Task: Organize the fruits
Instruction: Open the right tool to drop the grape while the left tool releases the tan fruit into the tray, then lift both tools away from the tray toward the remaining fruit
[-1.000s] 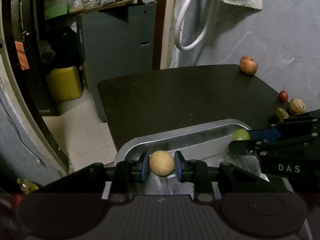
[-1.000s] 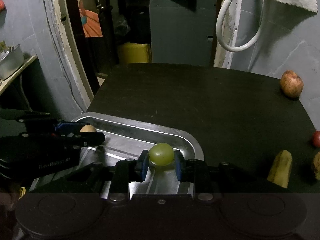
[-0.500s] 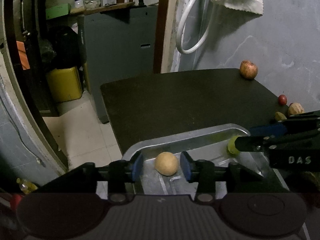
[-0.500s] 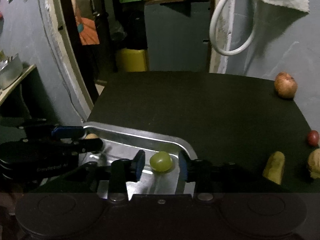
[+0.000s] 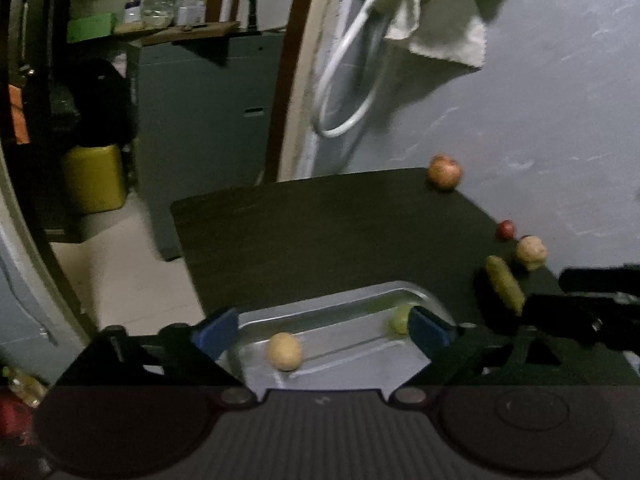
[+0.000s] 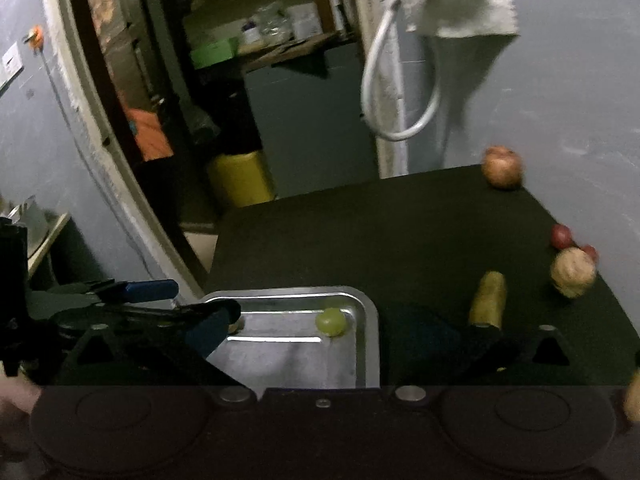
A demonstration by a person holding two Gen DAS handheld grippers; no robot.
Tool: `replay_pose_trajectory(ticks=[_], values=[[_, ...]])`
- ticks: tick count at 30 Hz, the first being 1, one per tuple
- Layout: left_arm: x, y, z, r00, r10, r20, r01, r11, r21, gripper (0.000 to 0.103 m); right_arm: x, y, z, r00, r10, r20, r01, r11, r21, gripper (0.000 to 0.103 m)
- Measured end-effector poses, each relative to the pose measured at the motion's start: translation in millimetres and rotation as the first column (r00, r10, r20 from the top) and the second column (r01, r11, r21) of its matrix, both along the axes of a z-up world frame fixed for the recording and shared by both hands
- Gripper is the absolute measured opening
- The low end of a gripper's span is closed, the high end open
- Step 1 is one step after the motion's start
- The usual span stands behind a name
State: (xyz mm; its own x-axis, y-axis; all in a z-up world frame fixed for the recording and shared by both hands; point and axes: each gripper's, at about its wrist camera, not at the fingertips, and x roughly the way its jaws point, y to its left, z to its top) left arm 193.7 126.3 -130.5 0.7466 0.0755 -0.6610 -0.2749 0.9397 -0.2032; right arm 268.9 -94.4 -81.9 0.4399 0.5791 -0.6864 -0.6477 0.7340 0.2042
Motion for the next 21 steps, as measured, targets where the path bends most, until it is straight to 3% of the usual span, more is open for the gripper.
replay_pose_trajectory(ticks=[4,11,16,21], values=[[-7,1,4,0.999,-0.041,0.028,0.043,0.997,-0.062,0.102,-15,-23,14,0.995,-0.096,-0.024,0.096,0.995,0.017,0.102],[-25,12,4,1.0,-0.028,-0.01,0.026,0.985,-0.168,0.102,-42,-73,35,0.964,-0.232,-0.131,0.251,0.954,0.162,0.102],[-38,7,12,0.998,-0.052,-0.033,0.044,0.98,-0.196,0.102,-65,-97,45,0.962,-0.22,-0.159,0.251,0.944,0.215,0.102],[-52,-9,24,0.998,-0.066,-0.02,0.059,0.969,-0.239,0.102,-83,-111,54,0.967,-0.198,-0.158,0.227,0.954,0.195,0.102]])
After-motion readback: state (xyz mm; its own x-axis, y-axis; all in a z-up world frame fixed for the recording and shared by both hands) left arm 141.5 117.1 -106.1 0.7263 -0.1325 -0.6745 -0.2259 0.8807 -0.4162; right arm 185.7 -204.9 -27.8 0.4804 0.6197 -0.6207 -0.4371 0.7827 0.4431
